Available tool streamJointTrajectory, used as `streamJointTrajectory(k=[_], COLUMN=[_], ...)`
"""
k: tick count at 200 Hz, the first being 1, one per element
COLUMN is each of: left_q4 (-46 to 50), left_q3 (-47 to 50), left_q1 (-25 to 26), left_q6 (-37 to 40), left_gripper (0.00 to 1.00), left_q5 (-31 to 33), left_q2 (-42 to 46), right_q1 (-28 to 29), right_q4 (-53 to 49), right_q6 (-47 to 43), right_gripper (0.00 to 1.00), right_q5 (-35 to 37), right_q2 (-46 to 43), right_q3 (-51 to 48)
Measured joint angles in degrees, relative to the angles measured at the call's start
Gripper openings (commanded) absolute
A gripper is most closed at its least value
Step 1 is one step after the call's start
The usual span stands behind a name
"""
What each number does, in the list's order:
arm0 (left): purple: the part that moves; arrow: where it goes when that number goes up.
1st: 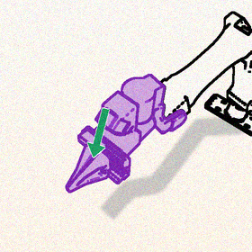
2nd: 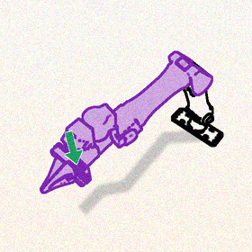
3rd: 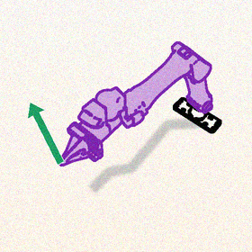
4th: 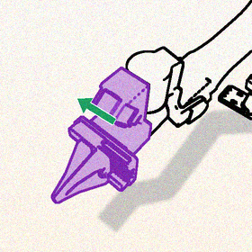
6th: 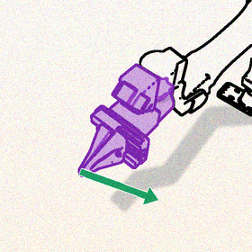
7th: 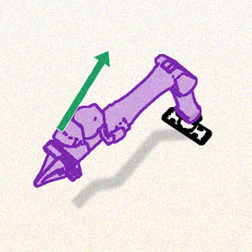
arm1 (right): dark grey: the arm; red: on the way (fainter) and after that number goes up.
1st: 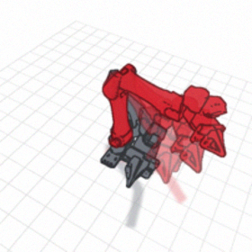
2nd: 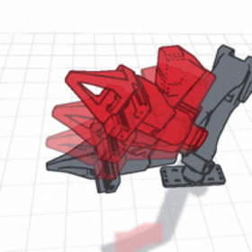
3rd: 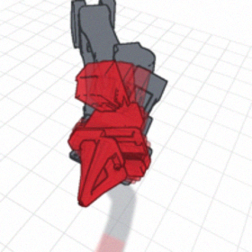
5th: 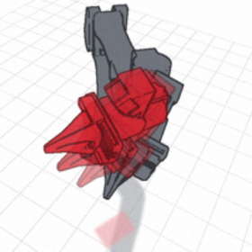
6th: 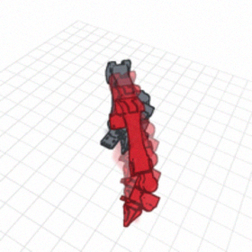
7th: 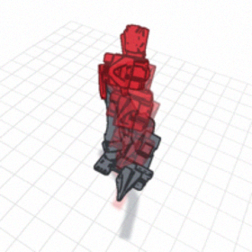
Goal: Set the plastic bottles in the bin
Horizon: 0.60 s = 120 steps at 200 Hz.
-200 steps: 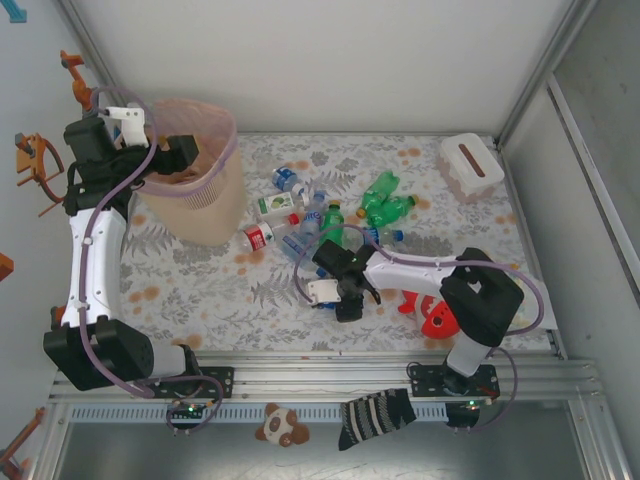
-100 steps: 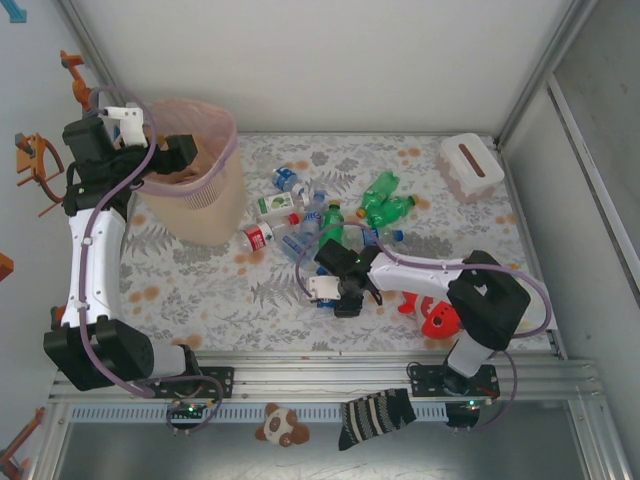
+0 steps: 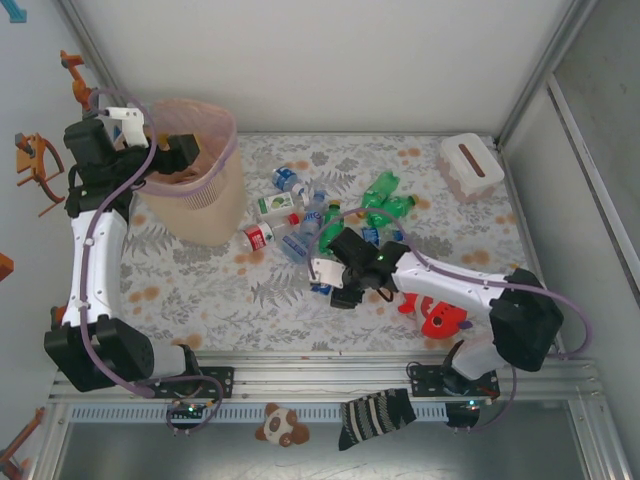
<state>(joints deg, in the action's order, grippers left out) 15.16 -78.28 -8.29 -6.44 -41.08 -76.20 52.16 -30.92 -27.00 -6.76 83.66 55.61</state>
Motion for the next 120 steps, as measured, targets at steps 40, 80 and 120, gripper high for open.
streamJointTrajectory(k=[40, 80, 120], left_q4=[-8.1, -14.4, -15.7], left_q3=[2.1, 2.9, 2.3], left_q1=[0.8, 3.5, 9.4], left_q6=[-4.3, -8.3, -8.9], left_gripper=[0.89, 0.89, 0.91], left_q5=[-5.4, -7.7, -8.5], left_q2=[1.2, 2.0, 2.1], right_q1=[-2.4, -4.9, -5.9], right_q4=[3.8, 9.4, 15.7], right_q6=[7.5, 14.4, 19.5], right_gripper=[0.55, 0.54, 0.52], right_q5=[-4.5, -8.3, -11.5], right_q2=[-5.0, -9.9, -14.3], right_q3=[0.1, 0.4, 0.4])
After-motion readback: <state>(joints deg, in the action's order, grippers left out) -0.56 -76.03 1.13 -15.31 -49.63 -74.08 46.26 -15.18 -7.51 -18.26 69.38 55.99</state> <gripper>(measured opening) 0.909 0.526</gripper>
